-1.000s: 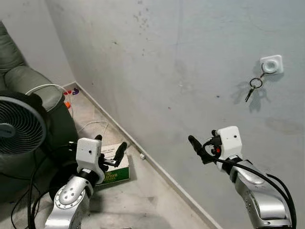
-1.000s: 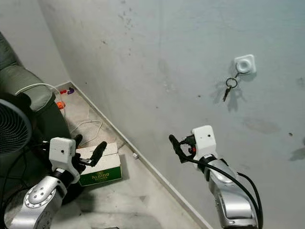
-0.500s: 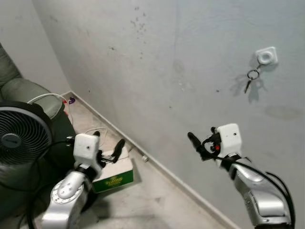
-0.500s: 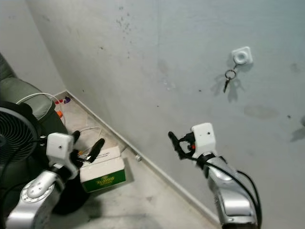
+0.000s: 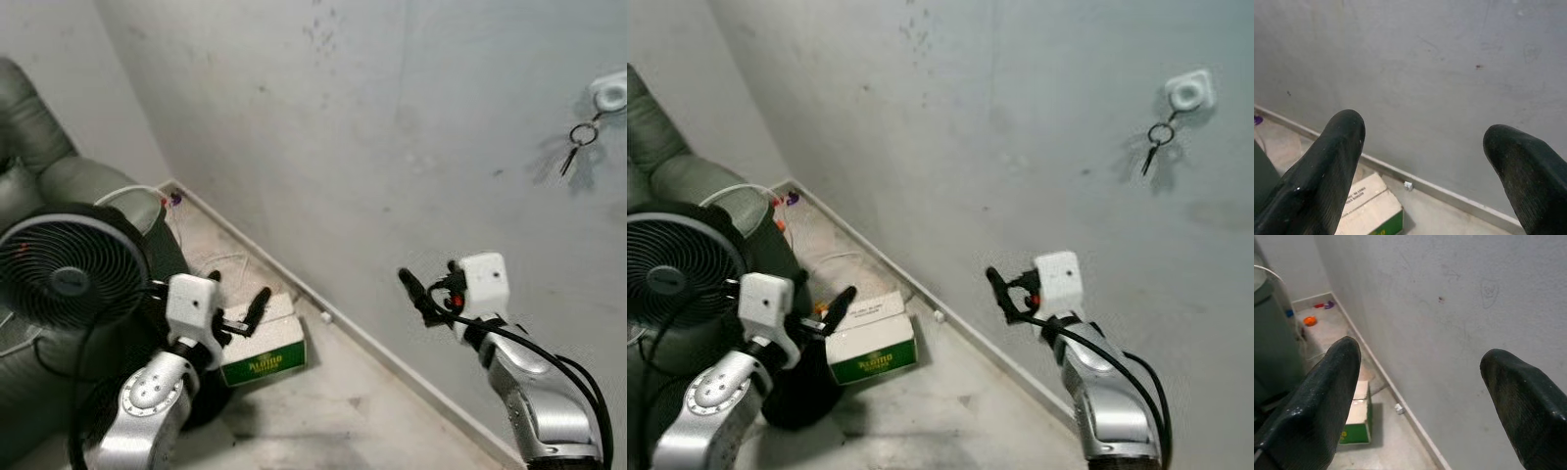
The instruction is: Hang keys on a hook
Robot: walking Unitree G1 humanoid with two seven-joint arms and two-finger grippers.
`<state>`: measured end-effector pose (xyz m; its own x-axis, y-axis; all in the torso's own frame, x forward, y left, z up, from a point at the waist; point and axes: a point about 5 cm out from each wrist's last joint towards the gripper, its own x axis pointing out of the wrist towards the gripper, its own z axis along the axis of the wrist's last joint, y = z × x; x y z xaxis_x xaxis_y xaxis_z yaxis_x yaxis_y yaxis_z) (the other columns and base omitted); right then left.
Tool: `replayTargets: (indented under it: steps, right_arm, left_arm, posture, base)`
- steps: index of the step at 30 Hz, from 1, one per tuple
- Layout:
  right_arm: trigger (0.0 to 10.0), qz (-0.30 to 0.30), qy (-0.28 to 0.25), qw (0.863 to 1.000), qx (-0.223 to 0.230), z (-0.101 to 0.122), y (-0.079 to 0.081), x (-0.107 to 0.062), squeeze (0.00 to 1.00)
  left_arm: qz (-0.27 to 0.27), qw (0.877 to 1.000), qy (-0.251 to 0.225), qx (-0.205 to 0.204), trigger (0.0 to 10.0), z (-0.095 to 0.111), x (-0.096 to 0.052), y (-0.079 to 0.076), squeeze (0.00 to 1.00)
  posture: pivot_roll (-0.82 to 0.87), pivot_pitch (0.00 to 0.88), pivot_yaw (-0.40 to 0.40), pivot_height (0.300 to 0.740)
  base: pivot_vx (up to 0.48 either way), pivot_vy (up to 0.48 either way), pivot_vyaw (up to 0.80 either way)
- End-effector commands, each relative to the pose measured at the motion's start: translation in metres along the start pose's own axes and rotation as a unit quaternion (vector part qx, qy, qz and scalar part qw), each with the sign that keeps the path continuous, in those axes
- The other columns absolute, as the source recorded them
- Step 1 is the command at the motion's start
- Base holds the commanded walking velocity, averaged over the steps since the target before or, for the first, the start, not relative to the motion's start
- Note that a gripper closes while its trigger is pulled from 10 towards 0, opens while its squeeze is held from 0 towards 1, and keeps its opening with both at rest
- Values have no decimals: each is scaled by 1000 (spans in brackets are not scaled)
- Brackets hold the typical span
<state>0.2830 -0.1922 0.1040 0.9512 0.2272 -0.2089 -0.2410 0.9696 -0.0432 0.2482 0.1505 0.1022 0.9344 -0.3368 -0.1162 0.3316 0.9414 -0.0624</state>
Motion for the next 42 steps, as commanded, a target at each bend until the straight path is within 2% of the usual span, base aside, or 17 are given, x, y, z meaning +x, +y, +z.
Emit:
replayTargets:
  steps: [1, 8, 29, 34, 36, 37, 39, 42]
  right_arm:
    - [10000, 15, -9, 1000, 2, 3, 10, 5, 0]
    - [10000, 22, -5, 1000, -17, 1, 10, 6, 0]
    - [10000, 19, -7, 1000, -16, 1, 11, 9, 0]
    - [10000, 7, -4, 1000, -22, -1, 6, 11, 0]
    - [10000, -18, 9, 1000, -21, -11, -5, 13, 0]
    - [10000, -18, 9, 1000, -21, -11, -5, 13, 0]
    - [10000, -46, 23, 999, -4, -20, -14, 16, 0]
    - [10000, -68, 34, 997, 21, -27, -19, 20, 0]
  left_arm:
    - [16, 1000, 7, 7, 10000, -2, -4, 9, 0]
    - [18, 1000, 5, 8, 10000, -1, -3, 8, 0]
    - [23, 1000, 10, 0, 10000, -1, 2, 9, 0]
    - [18, 1000, 10, 2, 10000, -2, 2, 9, 0]
    - [15, 1000, 16, 2, 10000, -5, 3, 10, 0]
    - [15, 1000, 16, 2, 10000, -5, 3, 10, 0]
    - [20, 999, 30, 0, 10000, -12, 4, 16, 0]
    - [31, 999, 38, -3, 10000, -17, 6, 26, 0]
  posture:
    - [62, 56, 68, 740]
    - [61, 57, 65, 740]
    - [54, 58, 66, 740]
    - [54, 58, 66, 740]
    - [58, 56, 63, 740]
    - [58, 56, 63, 740]
    - [62, 53, 59, 740]
    - [61, 52, 54, 740]
  base:
    - [0, 480, 0]
    - [0, 137, 0]
    - [0, 0, 749]
    - [0, 0, 0]
    - [0, 0, 0]
    - [0, 0, 0]
    - [0, 0, 0]
    - [0, 0, 0]
